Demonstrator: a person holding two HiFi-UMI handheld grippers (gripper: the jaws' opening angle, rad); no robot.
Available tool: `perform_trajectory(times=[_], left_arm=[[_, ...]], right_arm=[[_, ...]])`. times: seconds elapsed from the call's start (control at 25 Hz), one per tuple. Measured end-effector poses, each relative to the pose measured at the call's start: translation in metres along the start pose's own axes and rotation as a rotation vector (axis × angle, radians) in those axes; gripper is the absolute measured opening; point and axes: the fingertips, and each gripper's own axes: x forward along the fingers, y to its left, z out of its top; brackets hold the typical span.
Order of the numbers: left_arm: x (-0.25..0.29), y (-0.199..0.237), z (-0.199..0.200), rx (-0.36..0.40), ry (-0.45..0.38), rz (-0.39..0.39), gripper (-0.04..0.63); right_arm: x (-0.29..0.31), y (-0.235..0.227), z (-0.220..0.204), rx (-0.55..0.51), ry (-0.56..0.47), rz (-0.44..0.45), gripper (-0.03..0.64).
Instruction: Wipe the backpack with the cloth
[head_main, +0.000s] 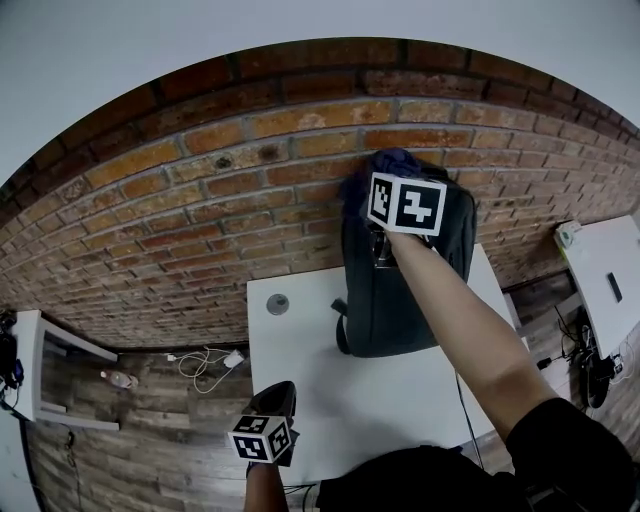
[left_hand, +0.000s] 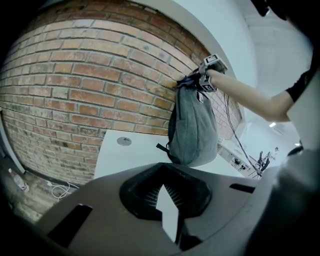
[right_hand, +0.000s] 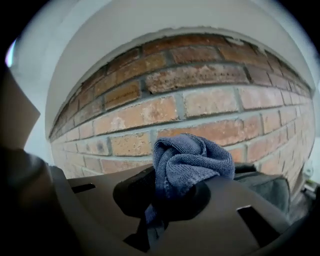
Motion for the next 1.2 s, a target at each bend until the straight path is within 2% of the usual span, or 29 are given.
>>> perform_trajectory(times=[0.16, 0.36, 0.52, 0.8, 0.96, 1.2], left_arm=[[-0.001, -0.018, 0.002, 0.013, 0.001, 0.015, -0.006], [-0.002, -0.037, 0.015, 0.037, -0.019, 0.037, -0.006], [-0.01, -0.048, 0.013, 0.037, -0.028, 0.061, -0.006], [-0.028, -0.058, -0.005, 0.015, -0.021, 0.11, -0.006], [-0.036, -0.062, -0.01, 0.0, -0.026, 0.137, -0.006], [-0.043, -0.07, -0.013, 0.009, -0.03, 0.154, -0.006]], right_arm=[[-0.034, 0.0, -0.014, -0.126, -0.053, 0.08, 0.037], [-0.083, 0.015, -0.033, -0.184, -0.079, 0.195, 0.037], [-0.12, 0.037, -0.064, -0.219, -0.071, 0.292, 0.037], [-0.172, 0.069, -0.132, -0.219, -0.005, 0.452, 0.037], [-0.188, 0.084, -0.184, -0.221, 0.08, 0.517, 0.037], [-0.185, 0.093, -0.256, -0.253, 0.201, 0.538, 0.037]])
